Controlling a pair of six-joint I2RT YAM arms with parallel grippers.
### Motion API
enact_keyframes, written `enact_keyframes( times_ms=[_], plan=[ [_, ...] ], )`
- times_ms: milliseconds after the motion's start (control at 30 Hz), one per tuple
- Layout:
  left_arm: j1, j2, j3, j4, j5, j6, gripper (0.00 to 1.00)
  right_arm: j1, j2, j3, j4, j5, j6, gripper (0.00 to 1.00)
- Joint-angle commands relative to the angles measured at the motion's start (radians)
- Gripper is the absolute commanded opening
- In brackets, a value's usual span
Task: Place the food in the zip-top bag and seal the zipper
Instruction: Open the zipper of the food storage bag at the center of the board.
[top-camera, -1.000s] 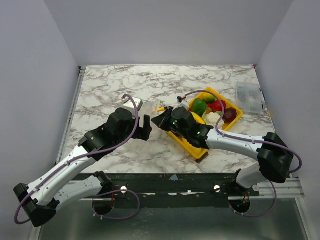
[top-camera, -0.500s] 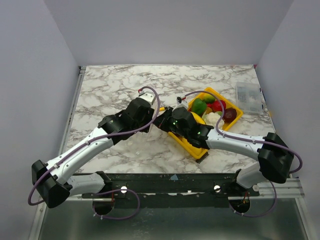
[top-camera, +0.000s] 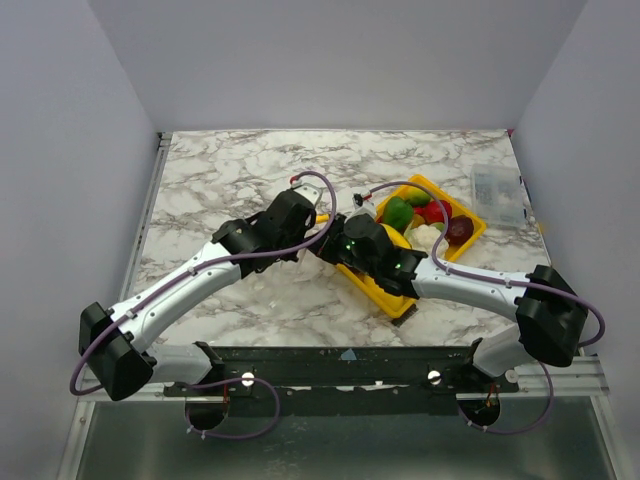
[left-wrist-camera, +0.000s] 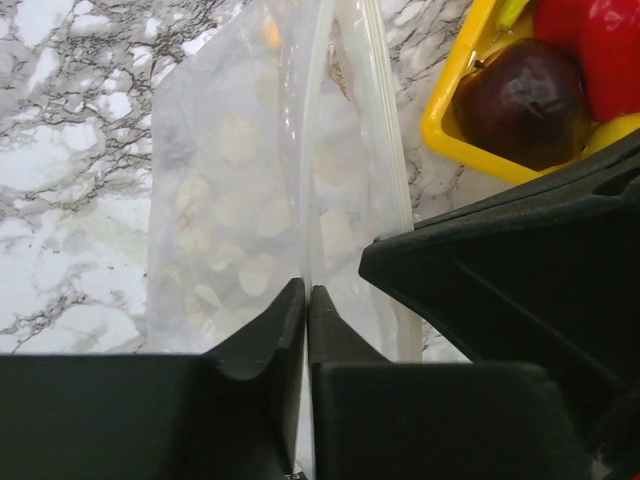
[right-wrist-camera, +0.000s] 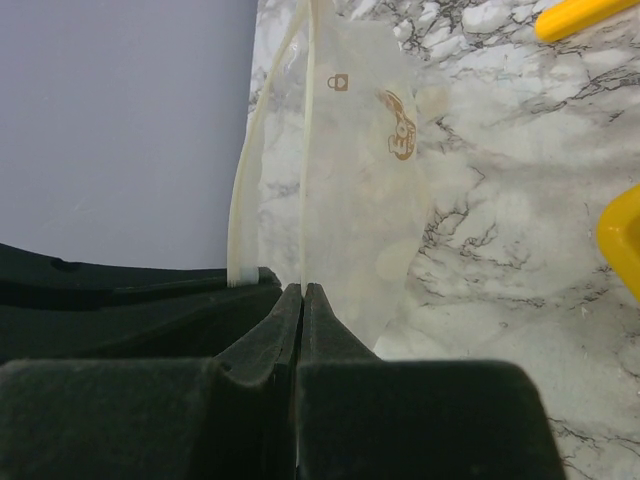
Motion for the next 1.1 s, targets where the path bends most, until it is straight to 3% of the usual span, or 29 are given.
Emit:
enact_keyframes(
  times_ms=[0, 300, 467, 733, 833, 1067],
  plan=[
    [-0.003, -0.001, 0.008, -0.006, -0.092, 0.051, 0.0, 0.005, -0.027, -0.019, -0.006, -0.006, -0.008, 0.01],
    [-0.003, -0.129, -0.123, 0.053, -0.399, 0.035, 0.0, 0.006, -0.004, 0.001, -0.19, 0.139, -0.111, 0.01],
    [-0.002, -0.179, -0.183, 0.12, -0.308, 0.029, 0.0, 0.006, 0.024, 0.05, -0.24, 0.09, -0.185, 0.01],
    [0.042, -0.123, -0.166, 0.128, -0.126, -0.011, 0.0, 0.006, 0.026, 0.093, -0.27, 0.031, -0.224, 0.02],
    [0.084, -0.113, -0.163, 0.131, -0.031, -0.037, 0.0, 0.006, -0.003, 0.117, -0.311, 0.041, -0.26, 0.15],
    [0.124, -0.088, -0.154, 0.128, 0.045, -0.056, 0.0, 0.006, -0.134, 0.093, -0.362, 0.104, -0.311, 0.42]
  ],
)
